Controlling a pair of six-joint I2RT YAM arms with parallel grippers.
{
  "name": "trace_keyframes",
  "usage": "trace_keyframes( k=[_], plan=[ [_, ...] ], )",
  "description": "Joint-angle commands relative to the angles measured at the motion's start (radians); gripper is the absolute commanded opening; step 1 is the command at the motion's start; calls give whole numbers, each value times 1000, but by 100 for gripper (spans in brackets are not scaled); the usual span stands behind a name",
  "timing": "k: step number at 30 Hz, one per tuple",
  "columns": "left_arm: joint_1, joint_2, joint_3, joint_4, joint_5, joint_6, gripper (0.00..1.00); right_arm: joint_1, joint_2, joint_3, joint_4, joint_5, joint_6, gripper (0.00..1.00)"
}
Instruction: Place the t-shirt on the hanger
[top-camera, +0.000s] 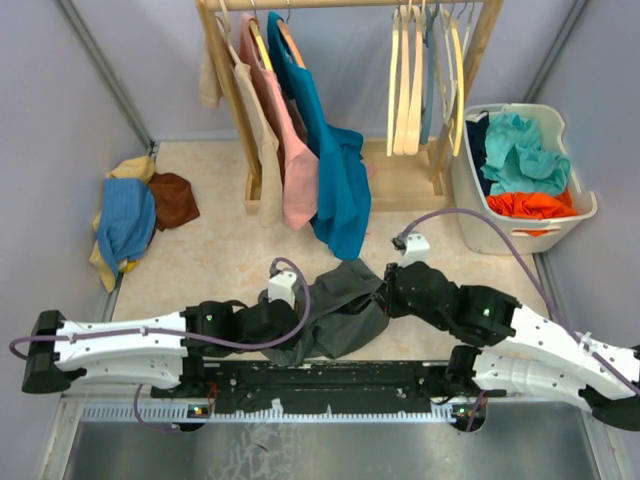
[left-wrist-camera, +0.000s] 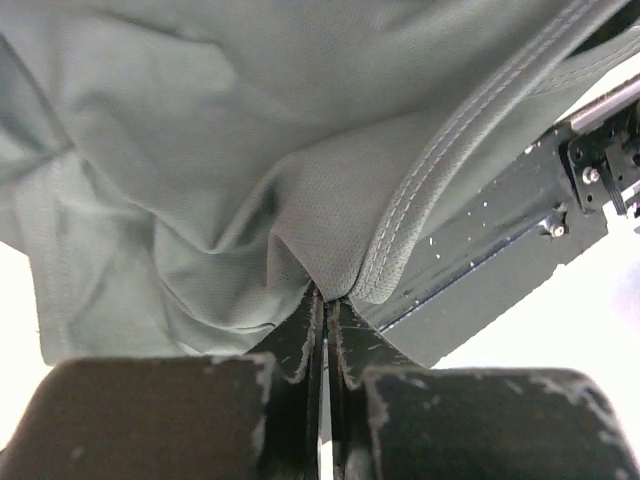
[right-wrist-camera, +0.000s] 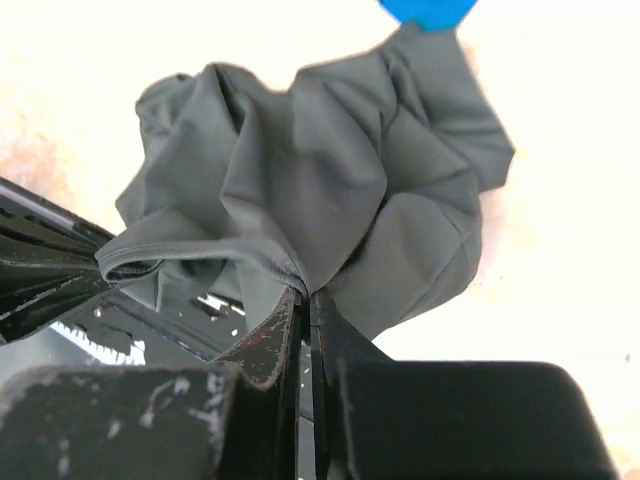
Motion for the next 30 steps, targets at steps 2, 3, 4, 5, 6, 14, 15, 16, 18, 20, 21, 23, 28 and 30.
trace_keyframes(
  k=[2,3,4,5,6,14,15,16,18,20,21,23,28,30],
  plan=[
    [2,-81,129,-72,-174,43,0,8,10,203,-70,167,-80,0],
    [8,-93,166,-94,-198,64,0,7,22,242,-80,186,-101,0],
    [17,-102,201,-112,-216,92,0,8,37,279,-87,206,-123,0],
    [27,-107,245,-128,-230,119,0,8,53,322,-91,224,-149,0],
    [40,-107,293,-141,-242,152,0,8,71,366,-91,239,-173,0],
    [148,-16,737,-149,-277,492,0,-33,294,788,-11,309,-485,0],
    [159,9,805,-140,-270,540,0,-36,327,862,-4,312,-513,0],
    [170,35,868,-134,-266,585,0,-36,359,934,6,314,-556,0],
    [187,94,999,-133,-253,676,0,-36,414,1065,11,320,-632,0],
    [193,157,1127,-141,-250,732,0,-36,453,1175,11,307,-673,0],
    [193,177,1175,-146,-248,755,0,-36,463,1213,15,296,-687,0],
    [195,200,1234,-151,-234,784,0,-36,462,1248,26,272,-701,0],
    [194,169,1202,-191,-130,756,0,-36,367,1103,-2,188,-654,0],
    [193,145,1139,-235,-52,716,0,-36,293,963,-5,140,-600,0]
  ],
)
